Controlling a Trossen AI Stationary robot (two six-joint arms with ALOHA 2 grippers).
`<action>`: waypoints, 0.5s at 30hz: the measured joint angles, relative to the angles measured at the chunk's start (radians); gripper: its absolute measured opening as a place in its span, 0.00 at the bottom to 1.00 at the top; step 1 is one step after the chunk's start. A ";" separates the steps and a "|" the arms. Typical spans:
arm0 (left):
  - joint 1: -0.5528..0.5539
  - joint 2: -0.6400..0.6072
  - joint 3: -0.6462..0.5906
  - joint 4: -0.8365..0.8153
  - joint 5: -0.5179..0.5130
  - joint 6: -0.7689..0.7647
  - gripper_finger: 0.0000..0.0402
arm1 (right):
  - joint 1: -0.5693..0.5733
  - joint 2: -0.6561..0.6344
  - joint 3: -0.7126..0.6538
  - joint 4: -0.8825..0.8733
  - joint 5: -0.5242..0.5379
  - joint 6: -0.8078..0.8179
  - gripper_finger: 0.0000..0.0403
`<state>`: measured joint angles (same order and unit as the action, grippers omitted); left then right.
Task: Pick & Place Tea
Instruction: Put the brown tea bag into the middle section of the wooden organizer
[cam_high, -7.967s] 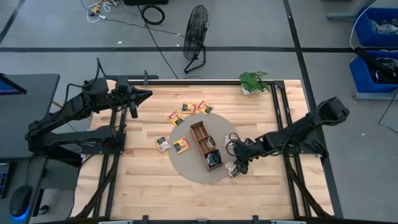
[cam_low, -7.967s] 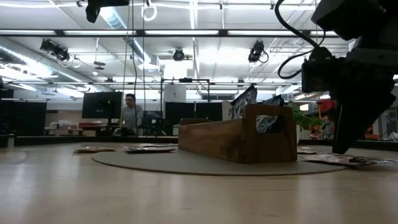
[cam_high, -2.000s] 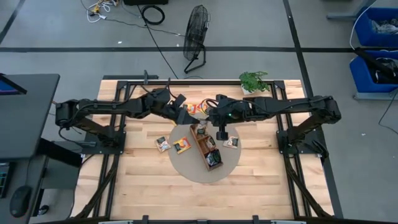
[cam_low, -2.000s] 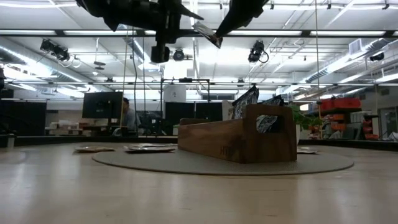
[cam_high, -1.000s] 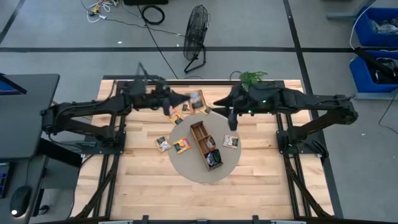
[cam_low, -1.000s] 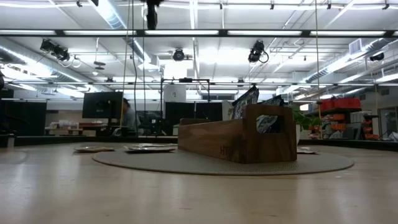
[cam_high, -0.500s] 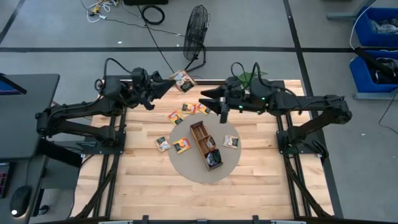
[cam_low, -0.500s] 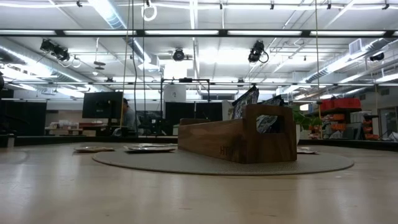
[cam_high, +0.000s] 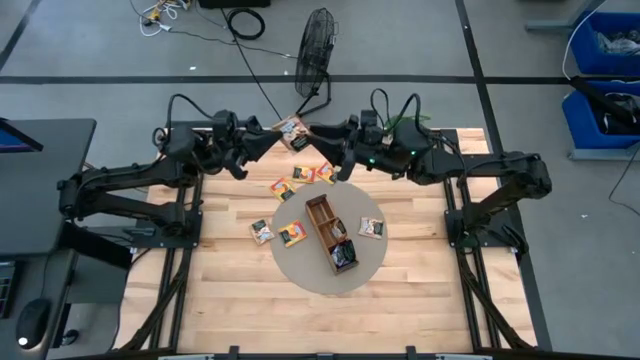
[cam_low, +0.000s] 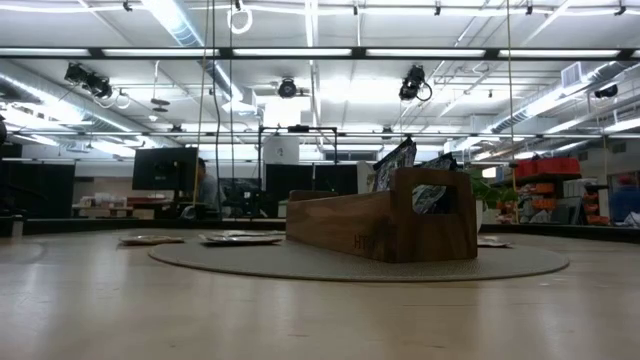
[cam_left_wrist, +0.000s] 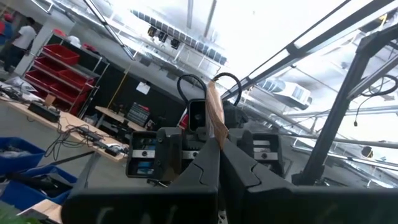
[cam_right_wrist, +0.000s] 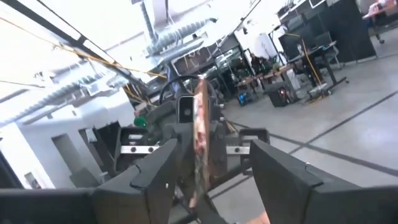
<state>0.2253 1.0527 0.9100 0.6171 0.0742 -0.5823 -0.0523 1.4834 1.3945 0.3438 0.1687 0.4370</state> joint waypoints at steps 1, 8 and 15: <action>0.000 0.000 0.000 0.001 -0.001 0.000 0.00 | -0.001 0.000 0.000 -0.002 0.000 0.000 0.49; 0.008 0.000 0.000 0.021 -0.030 0.001 0.00 | -0.001 0.004 0.000 0.012 -0.001 0.008 0.40; 0.010 0.000 0.000 0.019 -0.037 0.000 0.00 | -0.001 0.006 0.000 0.017 0.038 0.018 0.38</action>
<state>0.2348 1.0531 0.9096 0.6361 0.0368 -0.5819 -0.0537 1.4899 1.3949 0.3609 0.2062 0.4550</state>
